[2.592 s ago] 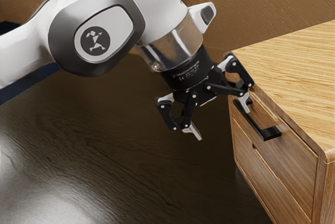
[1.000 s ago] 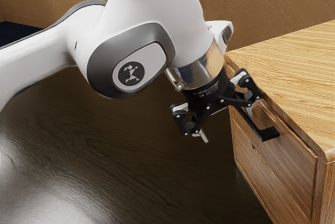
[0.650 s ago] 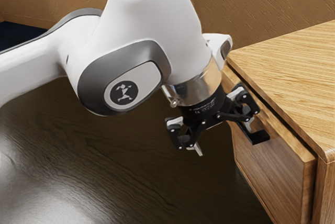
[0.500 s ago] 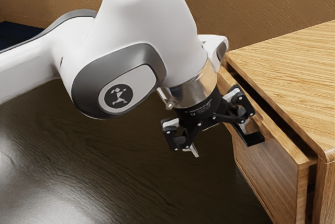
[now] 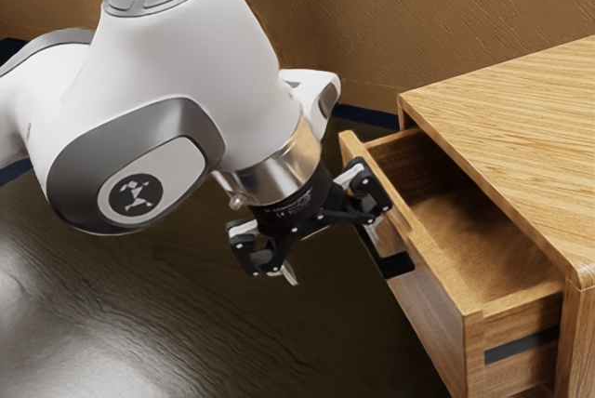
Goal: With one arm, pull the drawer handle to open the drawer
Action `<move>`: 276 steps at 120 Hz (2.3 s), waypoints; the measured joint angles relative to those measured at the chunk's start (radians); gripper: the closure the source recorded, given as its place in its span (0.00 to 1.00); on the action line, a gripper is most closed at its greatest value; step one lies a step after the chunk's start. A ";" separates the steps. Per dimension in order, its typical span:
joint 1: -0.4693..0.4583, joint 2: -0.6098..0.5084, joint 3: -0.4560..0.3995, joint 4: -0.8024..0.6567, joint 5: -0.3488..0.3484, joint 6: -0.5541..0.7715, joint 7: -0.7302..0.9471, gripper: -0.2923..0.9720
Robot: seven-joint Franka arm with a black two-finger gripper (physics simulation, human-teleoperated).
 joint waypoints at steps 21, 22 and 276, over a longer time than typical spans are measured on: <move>-0.085 -0.070 0.090 -0.068 -0.001 0.002 -0.001 0.23; -0.086 -0.074 0.090 -0.073 -0.001 0.002 -0.001 0.23; 0.032 0.214 0.313 0.504 0.019 -0.337 0.191 0.23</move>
